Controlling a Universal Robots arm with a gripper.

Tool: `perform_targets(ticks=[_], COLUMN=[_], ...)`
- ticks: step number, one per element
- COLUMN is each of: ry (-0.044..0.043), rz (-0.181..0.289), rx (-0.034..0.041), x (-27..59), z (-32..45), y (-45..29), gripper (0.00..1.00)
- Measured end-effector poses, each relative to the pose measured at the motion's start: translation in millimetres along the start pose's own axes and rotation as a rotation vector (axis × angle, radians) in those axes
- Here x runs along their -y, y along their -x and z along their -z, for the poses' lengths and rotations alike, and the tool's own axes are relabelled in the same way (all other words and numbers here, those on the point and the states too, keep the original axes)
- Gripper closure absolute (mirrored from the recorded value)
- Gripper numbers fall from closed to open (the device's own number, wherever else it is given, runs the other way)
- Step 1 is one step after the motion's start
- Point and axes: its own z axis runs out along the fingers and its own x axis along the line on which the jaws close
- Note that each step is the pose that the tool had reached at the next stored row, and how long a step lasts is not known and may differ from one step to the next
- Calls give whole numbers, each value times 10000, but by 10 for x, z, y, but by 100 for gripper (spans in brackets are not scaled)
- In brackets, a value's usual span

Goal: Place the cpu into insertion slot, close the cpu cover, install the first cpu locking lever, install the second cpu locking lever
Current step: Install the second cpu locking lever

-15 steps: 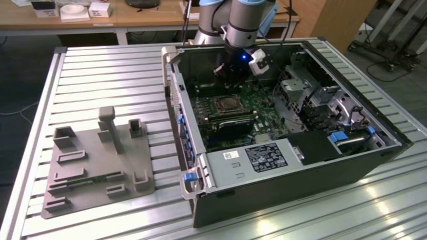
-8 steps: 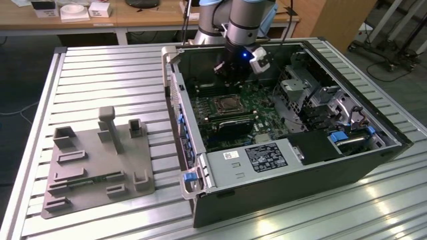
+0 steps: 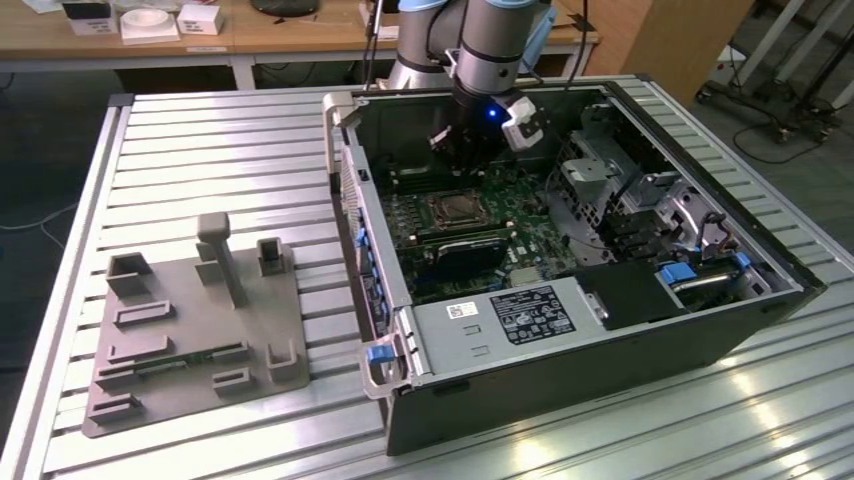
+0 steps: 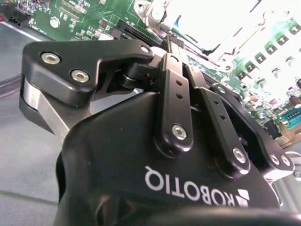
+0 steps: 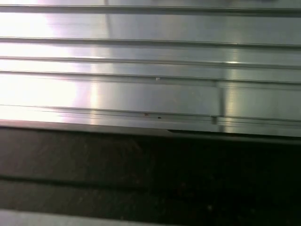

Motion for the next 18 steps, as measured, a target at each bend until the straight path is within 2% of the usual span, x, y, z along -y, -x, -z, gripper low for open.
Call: perform_targets(ticks=[11, 18], ry=[-1, 0], rz=[2, 0], rx=[-1, 1], x=[12, 106], z=[0, 3], y=[-1, -5], gripper=[90, 90])
